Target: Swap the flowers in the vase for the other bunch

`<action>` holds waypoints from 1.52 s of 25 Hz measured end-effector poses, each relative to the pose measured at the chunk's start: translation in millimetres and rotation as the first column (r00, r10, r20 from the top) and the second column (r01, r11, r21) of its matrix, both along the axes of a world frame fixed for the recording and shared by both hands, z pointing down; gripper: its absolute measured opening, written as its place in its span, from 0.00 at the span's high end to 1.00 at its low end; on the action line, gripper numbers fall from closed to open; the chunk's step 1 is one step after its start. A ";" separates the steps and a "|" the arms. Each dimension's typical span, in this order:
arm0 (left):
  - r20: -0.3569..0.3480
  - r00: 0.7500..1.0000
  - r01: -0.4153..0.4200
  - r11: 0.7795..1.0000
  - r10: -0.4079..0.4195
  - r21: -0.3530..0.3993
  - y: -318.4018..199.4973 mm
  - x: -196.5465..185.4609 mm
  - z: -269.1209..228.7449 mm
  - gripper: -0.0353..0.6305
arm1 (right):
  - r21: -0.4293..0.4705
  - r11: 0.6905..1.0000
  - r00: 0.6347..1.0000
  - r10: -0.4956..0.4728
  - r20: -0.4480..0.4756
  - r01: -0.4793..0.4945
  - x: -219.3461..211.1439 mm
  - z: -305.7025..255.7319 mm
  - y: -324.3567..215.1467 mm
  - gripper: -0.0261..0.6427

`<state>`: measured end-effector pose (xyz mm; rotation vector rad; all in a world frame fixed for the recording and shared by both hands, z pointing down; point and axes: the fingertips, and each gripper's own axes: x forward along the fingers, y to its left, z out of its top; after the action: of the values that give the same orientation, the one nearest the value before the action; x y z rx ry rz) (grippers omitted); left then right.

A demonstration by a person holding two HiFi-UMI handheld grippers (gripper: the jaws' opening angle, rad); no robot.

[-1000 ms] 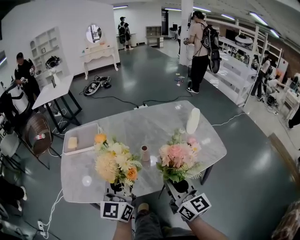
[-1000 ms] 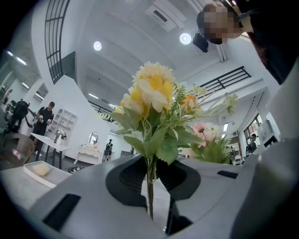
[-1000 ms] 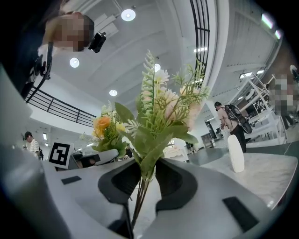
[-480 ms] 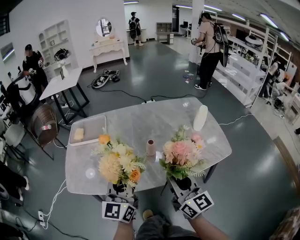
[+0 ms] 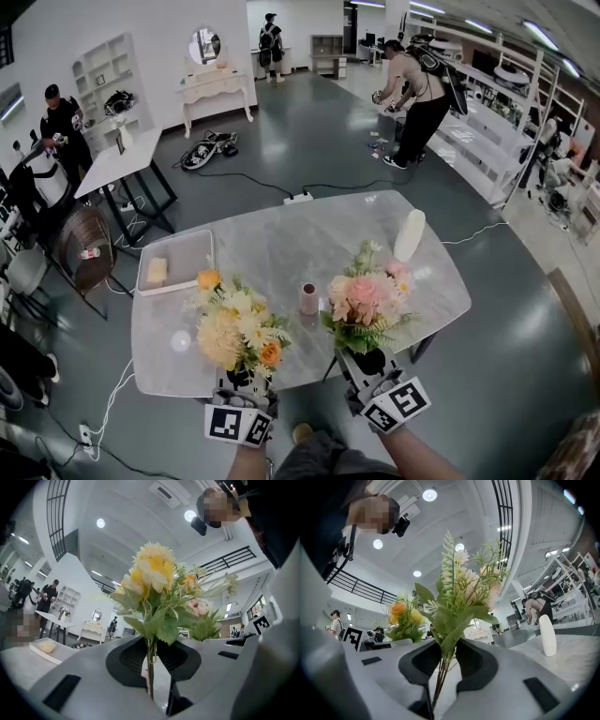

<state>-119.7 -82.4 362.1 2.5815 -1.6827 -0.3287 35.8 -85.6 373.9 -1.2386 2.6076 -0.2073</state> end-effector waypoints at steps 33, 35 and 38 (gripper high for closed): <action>-0.070 0.989 -0.134 0.991 0.132 -0.025 -72.1 -9.8 33.3 0.83 | 0.060 0.997 0.999 0.040 -0.026 -0.039 -31.9 2.4 -70.2 0.81; -0.078 0.988 -0.133 0.991 0.130 -0.027 -76.4 -8.0 36.6 0.83 | 0.064 0.997 0.999 0.036 -0.023 -0.034 -30.6 3.0 -76.2 0.81; -0.084 0.988 -0.132 0.991 0.130 -0.025 -81.9 -5.8 38.1 0.83 | 0.070 0.997 1.000 0.026 -0.014 -0.025 -29.9 1.0 -85.8 0.81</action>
<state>-125.5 -164.4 400.2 2.6017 -1.4719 -0.3931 5.9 -171.5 374.9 -1.2533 2.5862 -0.1020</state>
